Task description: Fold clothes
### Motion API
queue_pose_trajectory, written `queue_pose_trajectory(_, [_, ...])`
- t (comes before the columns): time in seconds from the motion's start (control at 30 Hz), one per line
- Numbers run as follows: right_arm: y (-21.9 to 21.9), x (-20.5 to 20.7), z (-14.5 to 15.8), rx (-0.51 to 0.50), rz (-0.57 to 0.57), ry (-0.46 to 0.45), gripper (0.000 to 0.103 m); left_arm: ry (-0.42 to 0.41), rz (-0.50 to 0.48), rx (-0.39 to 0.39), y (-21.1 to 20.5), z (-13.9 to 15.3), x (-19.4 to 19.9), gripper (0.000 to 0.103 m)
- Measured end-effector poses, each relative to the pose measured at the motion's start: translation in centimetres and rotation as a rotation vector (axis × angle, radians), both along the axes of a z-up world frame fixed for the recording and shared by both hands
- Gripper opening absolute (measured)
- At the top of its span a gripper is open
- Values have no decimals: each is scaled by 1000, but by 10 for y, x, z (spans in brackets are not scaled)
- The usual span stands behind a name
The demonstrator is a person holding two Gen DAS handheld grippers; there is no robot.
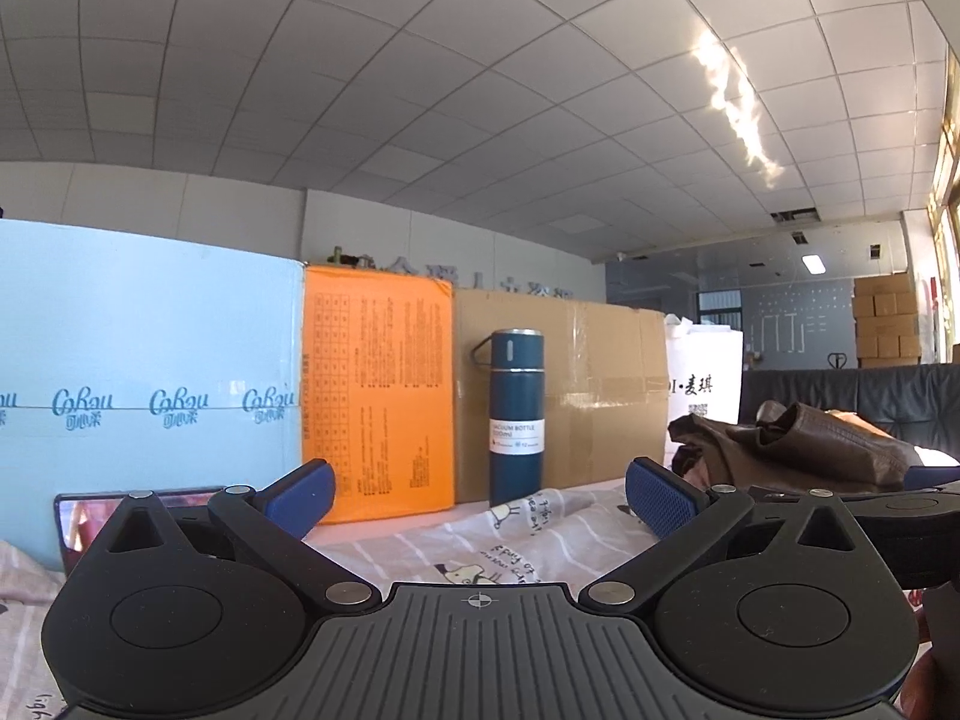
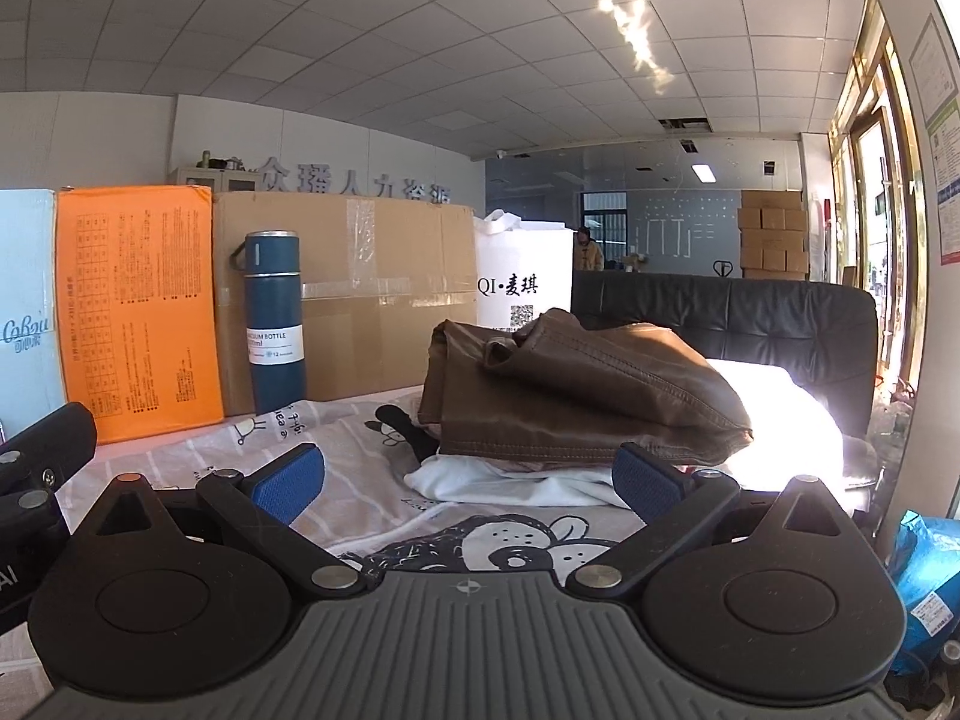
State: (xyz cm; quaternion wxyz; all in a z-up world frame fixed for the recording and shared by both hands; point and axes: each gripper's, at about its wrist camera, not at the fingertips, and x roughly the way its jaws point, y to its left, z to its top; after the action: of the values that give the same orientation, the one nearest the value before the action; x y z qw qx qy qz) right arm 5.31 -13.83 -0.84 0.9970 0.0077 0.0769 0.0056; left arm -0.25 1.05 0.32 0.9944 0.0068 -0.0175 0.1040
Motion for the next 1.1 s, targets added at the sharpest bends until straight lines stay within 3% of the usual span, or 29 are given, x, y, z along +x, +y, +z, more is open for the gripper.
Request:
queue_pose_trajectory(0.27, [5, 6, 2, -2, 48, -63, 103, 4, 137, -11, 7, 1, 1, 103])
queue_pose_trajectory(0.57, [19, 5, -7, -105, 58, -135, 103, 36, 192, -19, 10, -2, 2, 103])
queue_pose_trajectory(1.1, [2, 1, -7, 14, 100, -154, 103, 50, 188, -8, 7, -3, 5, 103])
